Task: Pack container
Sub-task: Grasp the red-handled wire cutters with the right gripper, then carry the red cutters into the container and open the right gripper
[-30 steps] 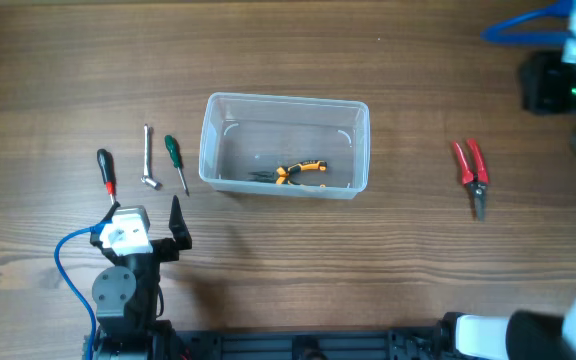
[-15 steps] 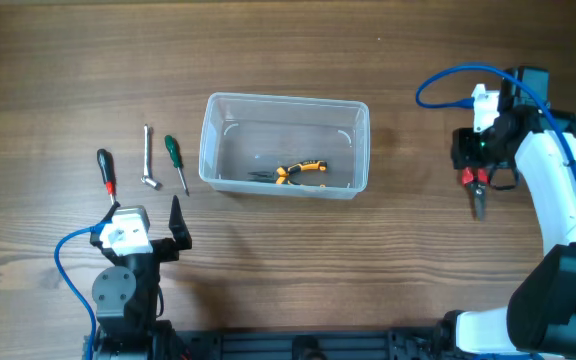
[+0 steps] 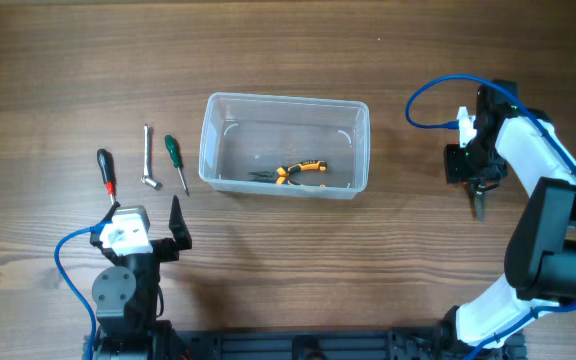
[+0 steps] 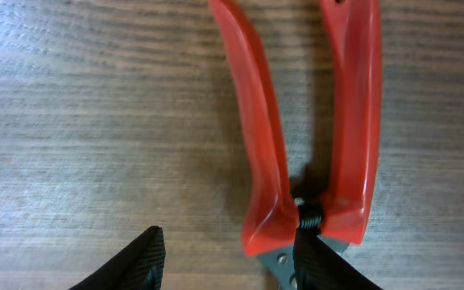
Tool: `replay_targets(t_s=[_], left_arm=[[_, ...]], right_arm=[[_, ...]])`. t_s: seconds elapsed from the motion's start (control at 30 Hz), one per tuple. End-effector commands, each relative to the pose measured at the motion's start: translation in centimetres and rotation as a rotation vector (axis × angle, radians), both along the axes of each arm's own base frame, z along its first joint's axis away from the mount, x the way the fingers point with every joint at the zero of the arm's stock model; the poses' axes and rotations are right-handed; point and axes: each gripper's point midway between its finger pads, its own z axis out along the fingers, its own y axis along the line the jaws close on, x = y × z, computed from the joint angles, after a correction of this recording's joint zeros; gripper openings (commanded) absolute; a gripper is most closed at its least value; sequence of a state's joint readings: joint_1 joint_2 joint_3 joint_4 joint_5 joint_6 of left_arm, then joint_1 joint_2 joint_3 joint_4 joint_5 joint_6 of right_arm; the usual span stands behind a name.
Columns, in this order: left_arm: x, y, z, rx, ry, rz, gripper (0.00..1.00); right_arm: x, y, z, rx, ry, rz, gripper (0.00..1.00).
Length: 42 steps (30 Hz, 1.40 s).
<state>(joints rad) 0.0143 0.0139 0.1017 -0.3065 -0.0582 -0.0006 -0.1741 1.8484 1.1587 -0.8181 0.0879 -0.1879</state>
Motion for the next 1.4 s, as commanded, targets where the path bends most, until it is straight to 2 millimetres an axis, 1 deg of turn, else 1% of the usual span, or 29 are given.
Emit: replay_targets(t_s=[0.0, 0.1, 0.33, 0.37, 0.4, 0.47, 0.53, 0.57, 0.6, 0.63, 0.67, 0.73, 0.8, 0.83, 0.9, 0.97, 1.0, 1.03, 1.07, 1.13, 1.17, 1.2, 1.23, 1.27, 1.3, 1.33, 1.37], left_arm=[[0.0, 0.2, -0.1, 0.017, -0.003, 0.008, 1.0], [0.0, 0.2, -0.1, 0.017, -0.003, 0.008, 1.0], [0.0, 0.2, -0.1, 0.017, -0.003, 0.008, 1.0], [0.0, 0.2, -0.1, 0.017, -0.003, 0.008, 1.0], [0.0, 0.2, -0.1, 0.017, -0.003, 0.008, 1.0], [0.0, 0.2, -0.1, 0.017, -0.003, 0.008, 1.0], [0.0, 0.2, -0.1, 0.017, -0.003, 0.008, 1.0], [0.0, 0.2, -0.1, 0.017, -0.003, 0.008, 1.0], [0.0, 0.2, -0.1, 0.017, -0.003, 0.008, 1.0], [0.0, 0.2, -0.1, 0.017, -0.003, 0.008, 1.0], [0.0, 0.2, -0.1, 0.017, -0.003, 0.008, 1.0], [0.0, 0.2, -0.1, 0.017, -0.003, 0.008, 1.0], [0.0, 0.2, -0.1, 0.017, -0.003, 0.008, 1.0], [0.0, 0.2, -0.1, 0.017, -0.003, 0.008, 1.0], [0.0, 0.2, -0.1, 0.017, -0.003, 0.008, 1.0], [0.0, 0.2, -0.1, 0.017, -0.003, 0.008, 1.0], [0.0, 0.2, -0.1, 0.017, -0.003, 0.008, 1.0], [0.0, 0.2, -0.1, 0.017, -0.003, 0.008, 1.0], [0.0, 0.2, -0.1, 0.017, -0.003, 0.008, 1.0], [0.0, 0.2, -0.1, 0.017, -0.003, 0.008, 1.0], [0.0, 0.2, -0.1, 0.017, -0.003, 0.008, 1.0], [0.0, 0.2, -0.1, 0.017, -0.003, 0.008, 1.0], [0.0, 0.2, -0.1, 0.017, -0.003, 0.008, 1.0], [0.0, 0.2, -0.1, 0.017, -0.003, 0.008, 1.0], [0.0, 0.2, -0.1, 0.017, -0.003, 0.008, 1.0], [0.0, 0.2, -0.1, 0.017, -0.003, 0.008, 1.0], [0.0, 0.2, -0.1, 0.017, -0.003, 0.008, 1.0]], right_arm=[[0.3, -0.7, -0.7, -0.026, -0.002, -0.011, 0.51], [1.4, -0.8, -0.6, -0.029, -0.049, -0.01, 0.5], [1.9, -0.9, -1.0, -0.033, -0.058, 0.012, 0.45], [1.8, -0.9, -1.3, -0.032, -0.052, 0.012, 0.45], [1.5, -0.8, -2.4, -0.024, -0.024, 0.013, 0.44], [1.0, -0.7, -3.7, -0.016, 0.014, 0.013, 0.44], [0.7, -0.6, -4.4, -0.011, 0.036, 0.013, 0.44], [0.6, -0.2, -4.7, 0.011, 0.043, 0.014, 0.34], [0.6, 0.0, -4.7, 0.022, 0.044, 0.015, 0.18], [0.5, 0.1, -4.7, 0.029, 0.047, 0.014, 0.07], [0.5, 0.1, -4.7, 0.03, 0.049, 0.014, 0.04], [0.7, 0.2, -4.5, 0.037, 0.045, 0.014, 0.04], [1.3, 0.1, -3.5, 0.036, 0.038, 0.01, 0.04], [1.7, 0.1, -2.6, 0.037, 0.033, 0.008, 0.04], [3.3, 0.0, 0.4, 0.045, -0.002, 0.01, 0.04], [6.0, 0.6, 5.5, 0.083, -0.094, 0.03, 0.04], [7.2, 1.2, 7.9, 0.116, -0.146, 0.039, 0.04], [8.5, 2.3, 11.4, 0.159, -0.221, 0.075, 0.04], [9.4, 3.5, 14.6, 0.191, -0.288, 0.134, 0.04], [10.5, 5.7, 19.3, 0.228, -0.398, 0.206, 0.04], [10.9, 7.9, 22.0, 0.255, -0.468, 0.3, 0.04], [10.8, 10.6, 24.4, 0.272, -0.53, 0.417, 0.04], [10.5, 14.0, 26.7, 0.274, -0.588, 0.558, 0.04], [9.9, 16.6, 27.8, 0.268, -0.616, 0.667, 0.04], [8.9, 20.5, 28.6, 0.269, -0.641, 0.815, 0.04], [8.0, 23.0, 28.7, 0.272, -0.643, 0.913, 0.04], [7.1, 25.2, 28.7, 0.276, -0.641, 0.995, 0.04]])
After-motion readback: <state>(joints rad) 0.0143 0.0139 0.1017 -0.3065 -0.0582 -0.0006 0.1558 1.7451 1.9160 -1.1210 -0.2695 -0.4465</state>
